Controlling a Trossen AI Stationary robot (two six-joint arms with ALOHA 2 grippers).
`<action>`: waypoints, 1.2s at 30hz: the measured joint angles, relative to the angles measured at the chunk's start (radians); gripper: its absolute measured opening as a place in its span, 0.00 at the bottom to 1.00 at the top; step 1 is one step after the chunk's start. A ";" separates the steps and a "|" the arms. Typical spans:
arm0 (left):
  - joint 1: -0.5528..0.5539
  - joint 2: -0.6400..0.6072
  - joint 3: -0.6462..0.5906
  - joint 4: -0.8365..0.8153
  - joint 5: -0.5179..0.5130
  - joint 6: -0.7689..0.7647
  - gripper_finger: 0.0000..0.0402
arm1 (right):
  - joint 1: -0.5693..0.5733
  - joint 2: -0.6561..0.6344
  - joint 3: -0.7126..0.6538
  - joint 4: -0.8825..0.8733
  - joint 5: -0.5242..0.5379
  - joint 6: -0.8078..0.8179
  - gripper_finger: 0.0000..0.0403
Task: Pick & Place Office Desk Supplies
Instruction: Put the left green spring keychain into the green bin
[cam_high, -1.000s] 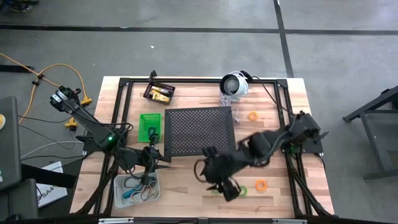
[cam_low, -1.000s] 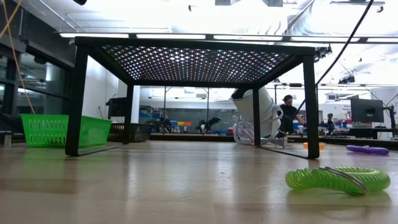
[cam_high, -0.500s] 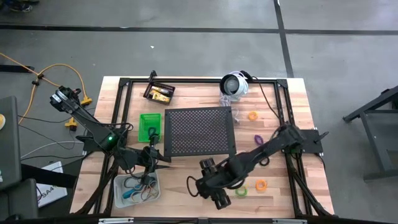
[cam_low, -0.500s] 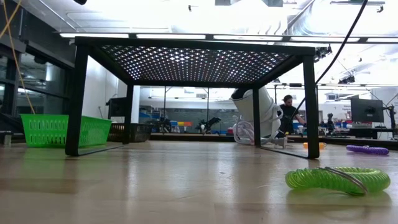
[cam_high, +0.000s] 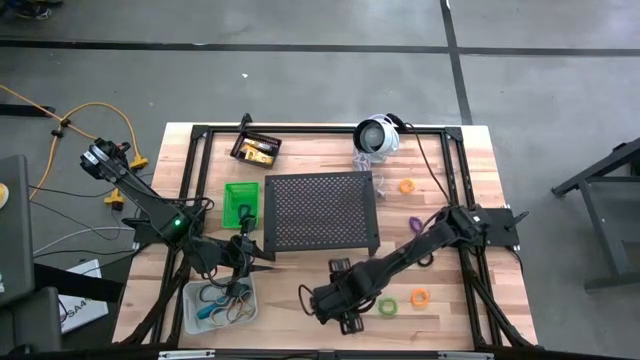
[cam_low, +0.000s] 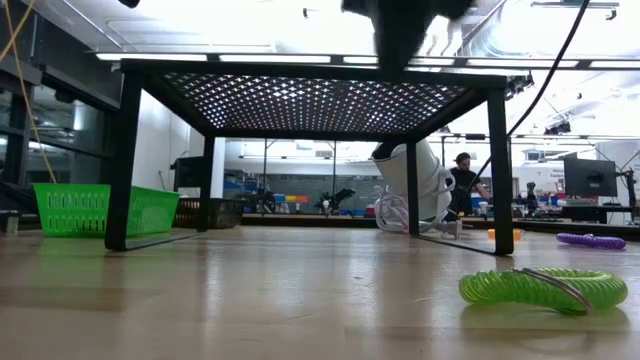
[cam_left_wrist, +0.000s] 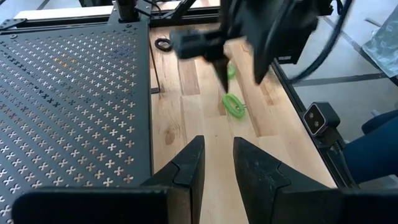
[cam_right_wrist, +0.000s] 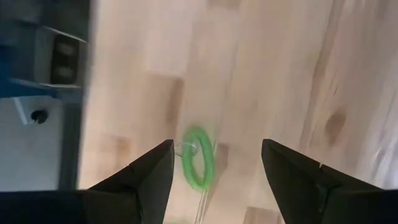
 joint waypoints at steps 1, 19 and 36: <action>0.000 0.000 0.000 0.001 0.000 0.000 0.20 | 0.004 -0.002 -0.032 0.010 0.001 0.033 0.57; 0.000 0.000 0.000 0.003 0.000 0.000 0.20 | 0.138 -0.022 -0.278 0.218 0.201 0.316 0.57; 0.000 0.000 0.000 0.003 0.000 0.000 0.20 | 0.153 -0.022 -0.396 0.309 0.232 0.376 0.57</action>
